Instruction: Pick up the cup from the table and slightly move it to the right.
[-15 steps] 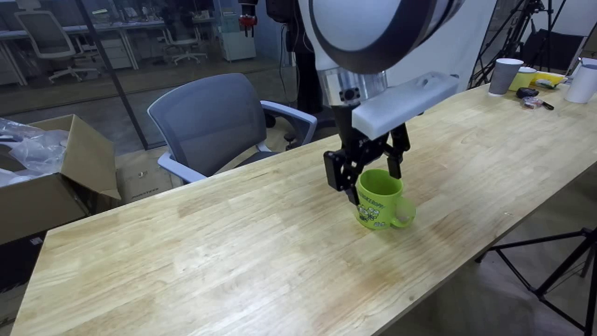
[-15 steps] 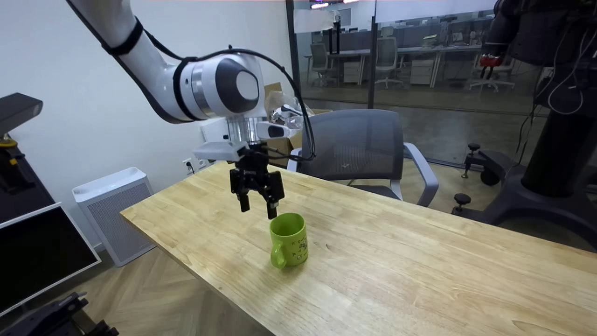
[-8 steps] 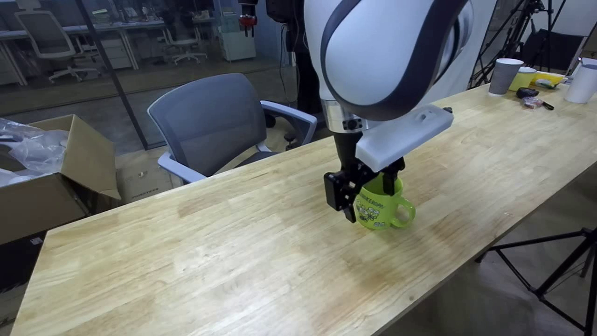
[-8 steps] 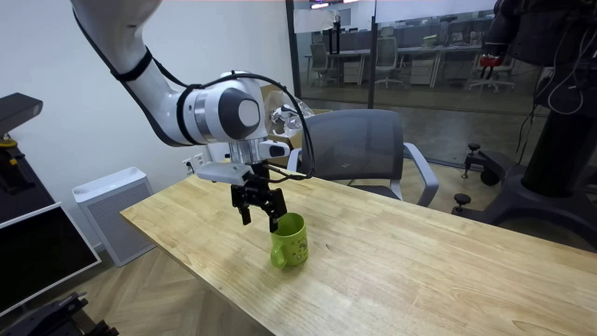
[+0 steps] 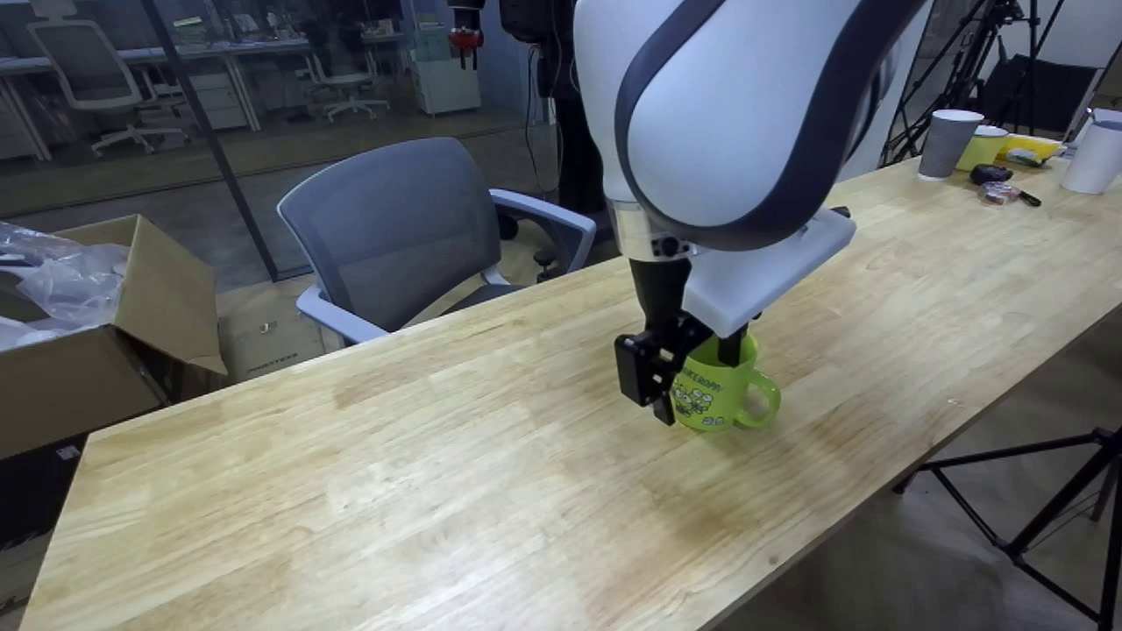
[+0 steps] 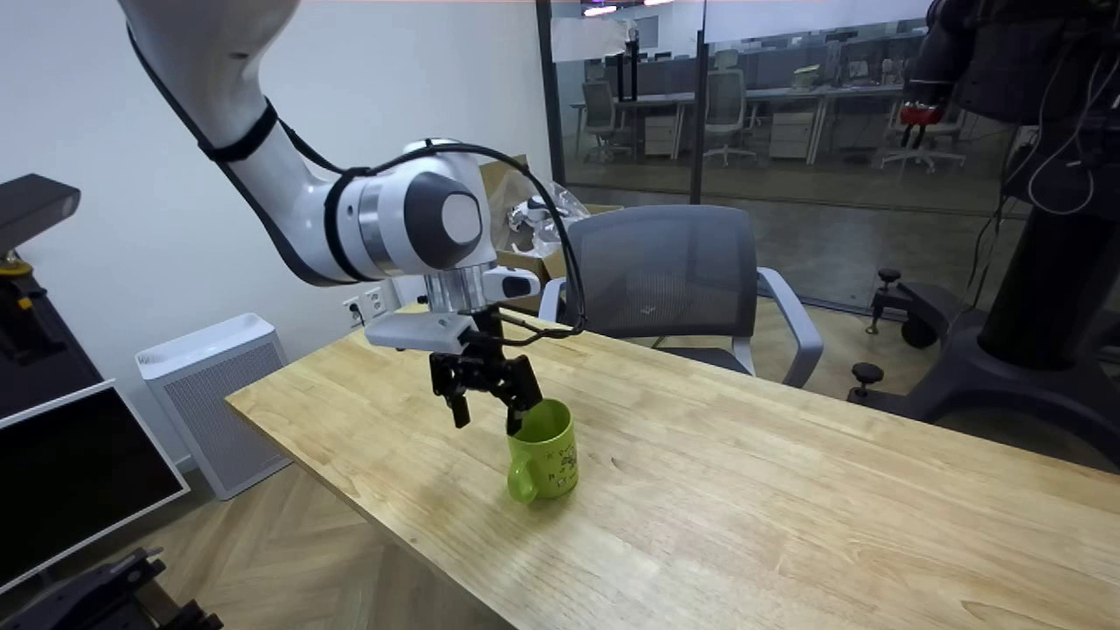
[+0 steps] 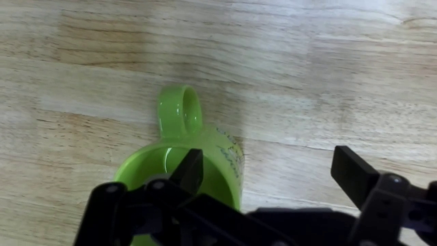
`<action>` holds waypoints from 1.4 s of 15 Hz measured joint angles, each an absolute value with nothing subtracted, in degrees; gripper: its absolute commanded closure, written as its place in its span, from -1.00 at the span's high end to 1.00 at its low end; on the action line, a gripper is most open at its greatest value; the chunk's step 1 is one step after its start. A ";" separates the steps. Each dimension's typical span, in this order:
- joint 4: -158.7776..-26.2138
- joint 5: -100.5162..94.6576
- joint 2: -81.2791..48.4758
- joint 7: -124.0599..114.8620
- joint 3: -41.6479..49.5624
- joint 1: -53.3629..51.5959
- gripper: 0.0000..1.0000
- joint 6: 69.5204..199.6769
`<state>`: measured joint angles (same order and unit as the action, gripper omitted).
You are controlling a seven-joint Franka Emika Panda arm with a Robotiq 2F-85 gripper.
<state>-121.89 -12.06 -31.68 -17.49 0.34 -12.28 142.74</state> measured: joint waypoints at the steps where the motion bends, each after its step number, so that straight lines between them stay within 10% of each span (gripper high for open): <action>1: -121.94 -12.47 -31.68 -17.03 0.40 -12.47 1.00 142.72; 21: -118.56 -6.61 -32.63 -2.10 -1.87 -7.70 1.00 142.61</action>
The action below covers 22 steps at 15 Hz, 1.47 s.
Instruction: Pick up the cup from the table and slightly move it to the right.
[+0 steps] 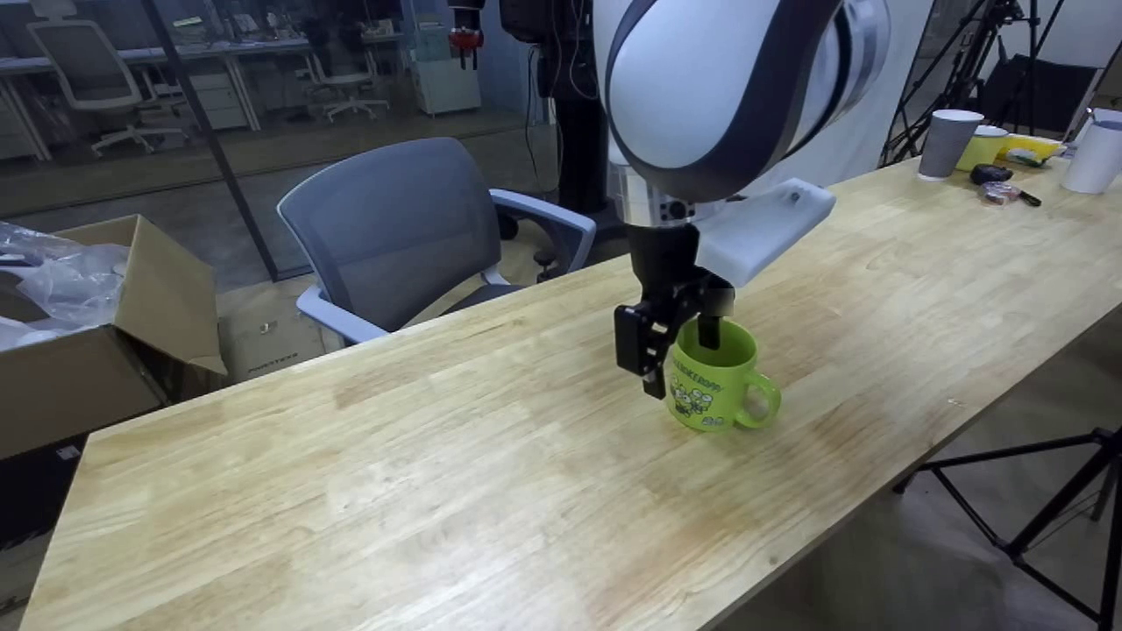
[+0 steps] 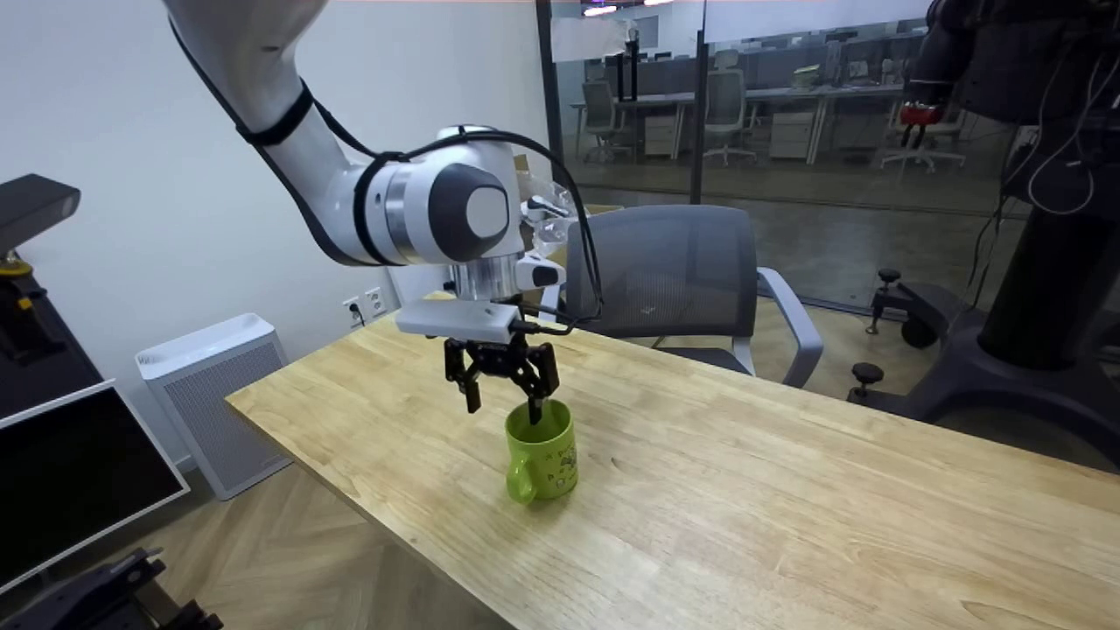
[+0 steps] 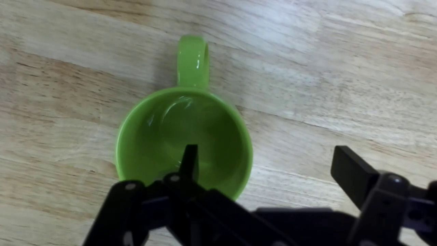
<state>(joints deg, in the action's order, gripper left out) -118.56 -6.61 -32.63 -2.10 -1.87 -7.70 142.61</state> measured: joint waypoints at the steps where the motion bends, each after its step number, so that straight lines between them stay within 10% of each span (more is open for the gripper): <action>1: -118.56 -6.39 -32.72 -2.10 -1.87 -7.55 0.50 142.76; 13: -118.42 -4.19 -33.68 -2.49 -0.91 -6.46 -0.98 142.94; 22: -115.86 -4.63 -34.30 -4.19 -0.23 -7.46 -0.95 137.46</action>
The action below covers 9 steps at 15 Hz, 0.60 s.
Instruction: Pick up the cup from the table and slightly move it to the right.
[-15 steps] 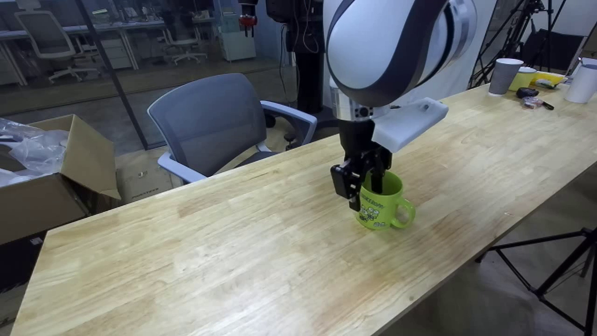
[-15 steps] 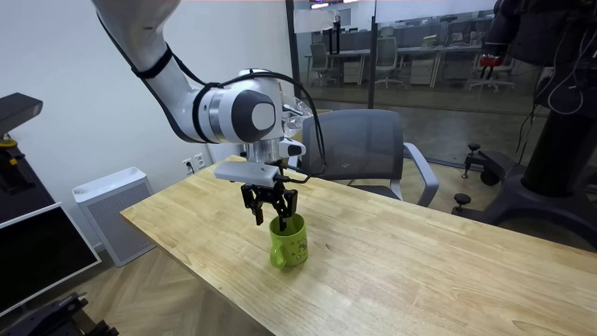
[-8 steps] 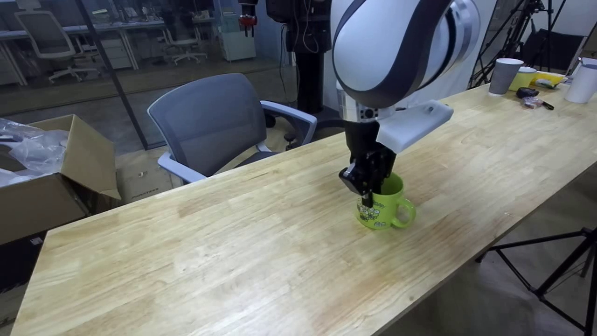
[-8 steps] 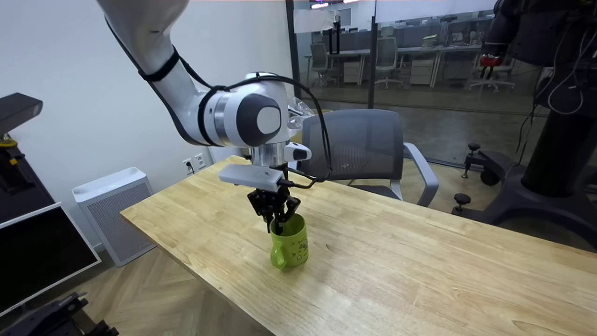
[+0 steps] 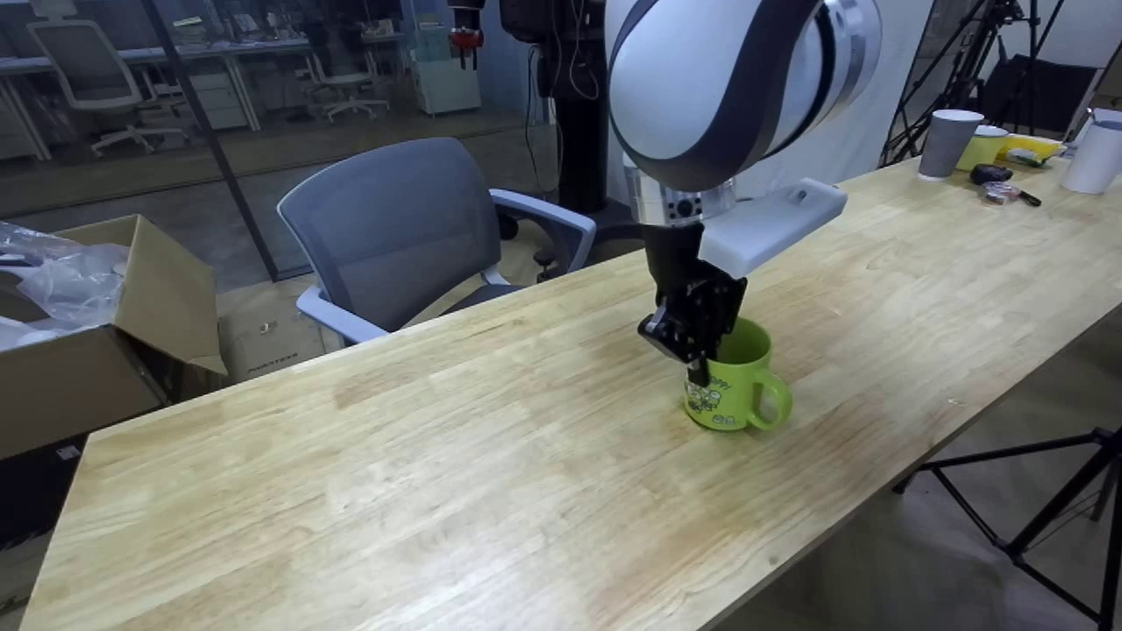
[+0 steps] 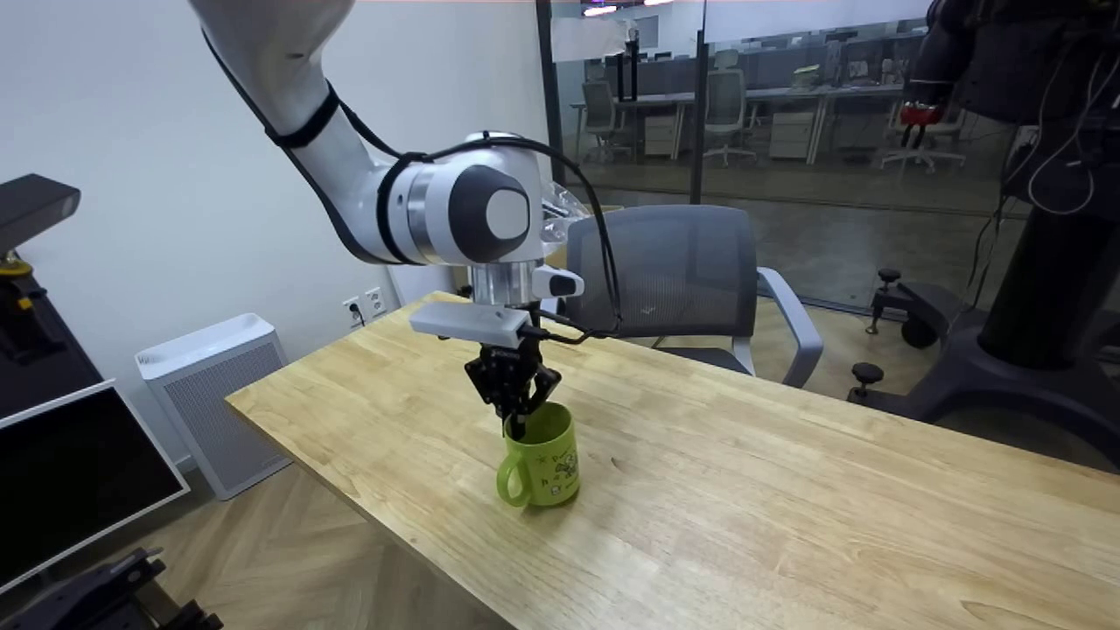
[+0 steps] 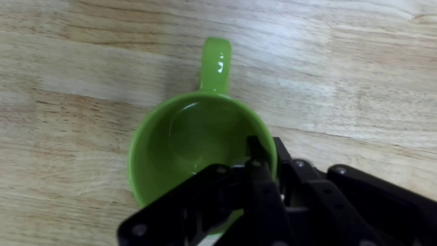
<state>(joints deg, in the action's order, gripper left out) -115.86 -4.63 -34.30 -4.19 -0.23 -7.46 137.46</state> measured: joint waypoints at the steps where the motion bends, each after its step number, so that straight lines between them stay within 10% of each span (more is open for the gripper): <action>1: -115.24 -4.70 -34.29 -4.43 -0.22 -7.69 -0.95 136.59; 9: -111.37 -5.89 -34.08 -5.16 -0.23 -9.27 -0.95 132.38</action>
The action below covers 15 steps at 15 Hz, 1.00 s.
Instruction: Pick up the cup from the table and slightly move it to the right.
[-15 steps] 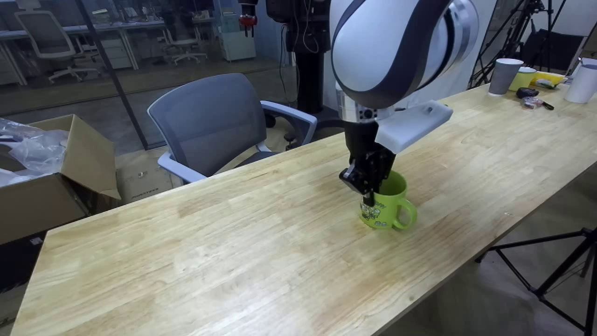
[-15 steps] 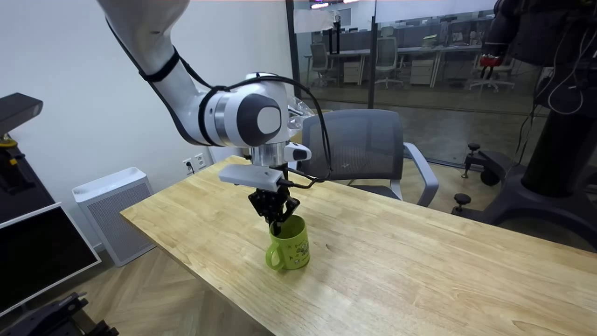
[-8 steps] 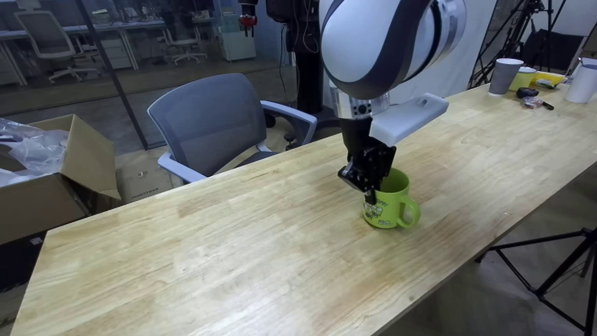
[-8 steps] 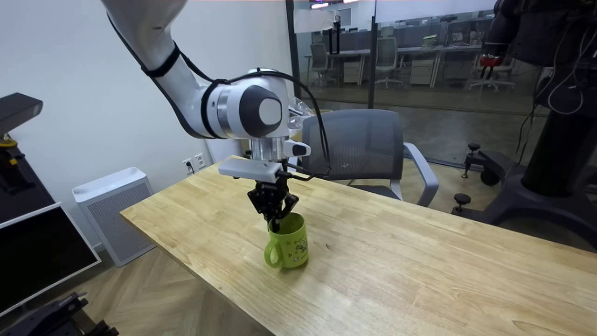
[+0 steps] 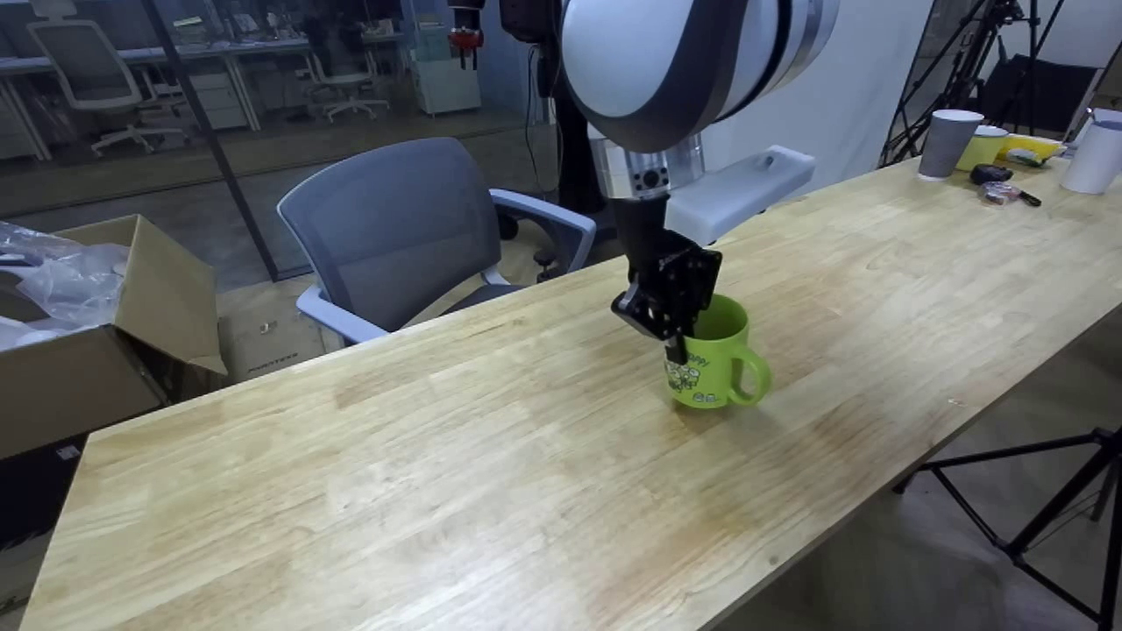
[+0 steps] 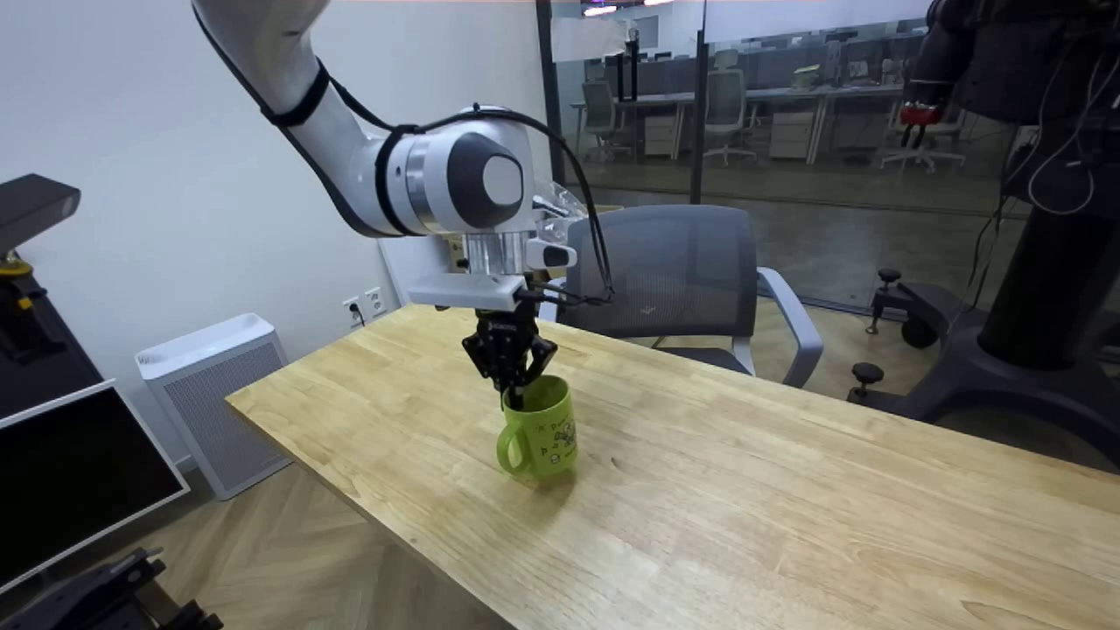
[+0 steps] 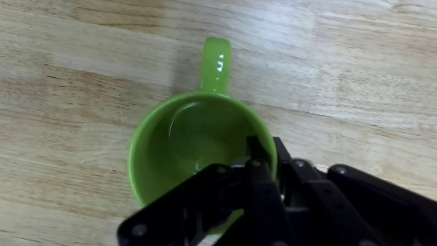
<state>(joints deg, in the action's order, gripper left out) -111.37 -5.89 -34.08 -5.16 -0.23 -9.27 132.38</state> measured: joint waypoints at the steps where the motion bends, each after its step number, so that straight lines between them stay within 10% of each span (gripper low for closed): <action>1: -111.14 -5.97 -34.07 -5.16 -0.21 -9.24 -0.95 131.94; 15: -110.71 -6.78 -34.03 -2.15 2.34 -2.88 -0.95 130.86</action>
<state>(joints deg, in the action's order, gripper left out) -110.71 -6.78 -34.03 -2.15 2.34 -2.88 130.86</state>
